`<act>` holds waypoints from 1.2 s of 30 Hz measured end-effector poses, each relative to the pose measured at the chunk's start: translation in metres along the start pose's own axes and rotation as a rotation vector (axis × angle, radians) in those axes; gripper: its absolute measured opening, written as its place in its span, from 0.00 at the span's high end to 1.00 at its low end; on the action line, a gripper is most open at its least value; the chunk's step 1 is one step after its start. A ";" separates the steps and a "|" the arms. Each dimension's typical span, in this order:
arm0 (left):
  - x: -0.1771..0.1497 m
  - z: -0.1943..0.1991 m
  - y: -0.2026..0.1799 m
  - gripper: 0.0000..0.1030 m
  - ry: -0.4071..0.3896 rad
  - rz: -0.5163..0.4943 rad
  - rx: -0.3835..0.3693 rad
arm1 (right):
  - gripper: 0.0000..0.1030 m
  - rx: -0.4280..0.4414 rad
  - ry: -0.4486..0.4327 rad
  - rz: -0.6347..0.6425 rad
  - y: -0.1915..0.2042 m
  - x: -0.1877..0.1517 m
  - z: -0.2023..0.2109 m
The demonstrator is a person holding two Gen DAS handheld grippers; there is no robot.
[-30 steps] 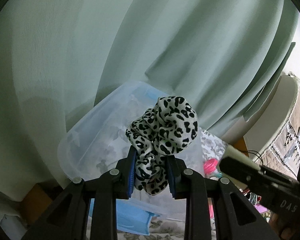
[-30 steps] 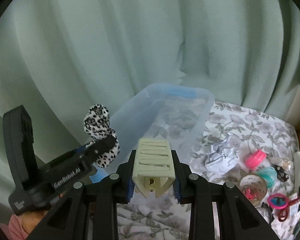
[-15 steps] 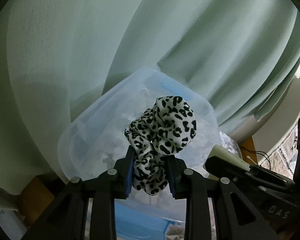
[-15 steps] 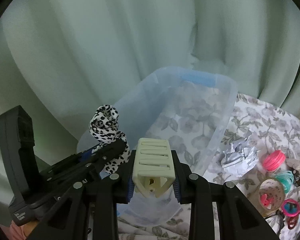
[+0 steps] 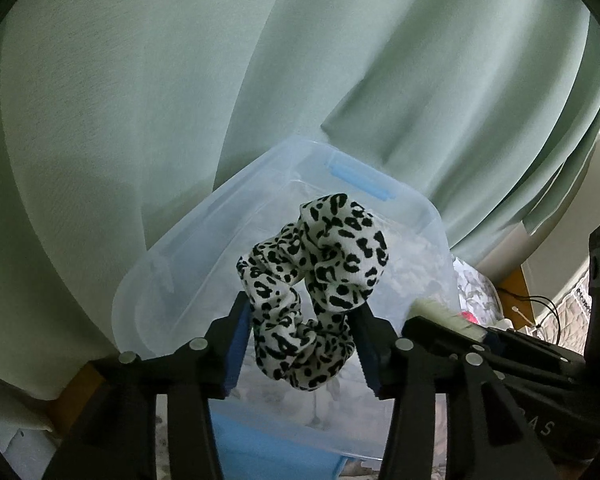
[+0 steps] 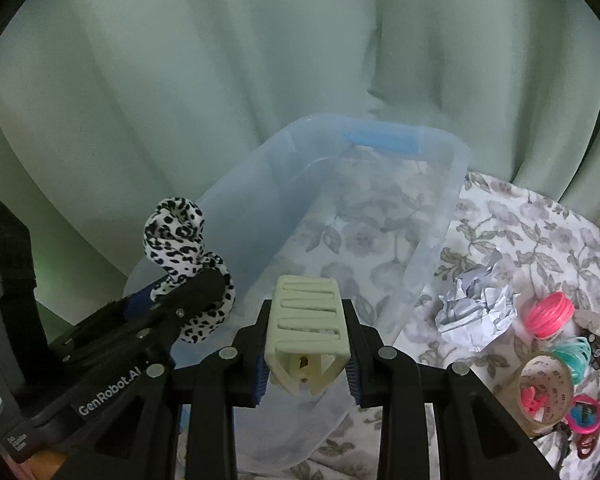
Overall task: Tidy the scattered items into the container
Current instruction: 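Open the left tool over the bin while the right tool releases the cream piece, then move both tools back toward the tape roll and headband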
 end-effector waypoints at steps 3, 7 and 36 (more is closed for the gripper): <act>0.002 -0.003 -0.001 0.49 -0.004 0.000 0.001 | 0.64 0.005 -0.004 0.003 0.000 -0.001 -0.001; 0.001 -0.006 0.000 0.48 -0.003 0.001 -0.002 | 0.64 0.012 -0.009 0.002 -0.001 -0.001 -0.002; -0.008 0.005 -0.008 0.36 -0.009 -0.013 0.058 | 0.47 0.028 -0.105 -0.007 -0.006 -0.010 0.034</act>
Point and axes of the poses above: each gripper's, at about its wrist camera, not at the fingertips, and z roughly against the way its jaws point, y to its left, x to its top, the point moved 7 cm from there along -z, roughly the way its jaws point, and after that the axes turned 9 degrees about y, right-handed, at the moved point
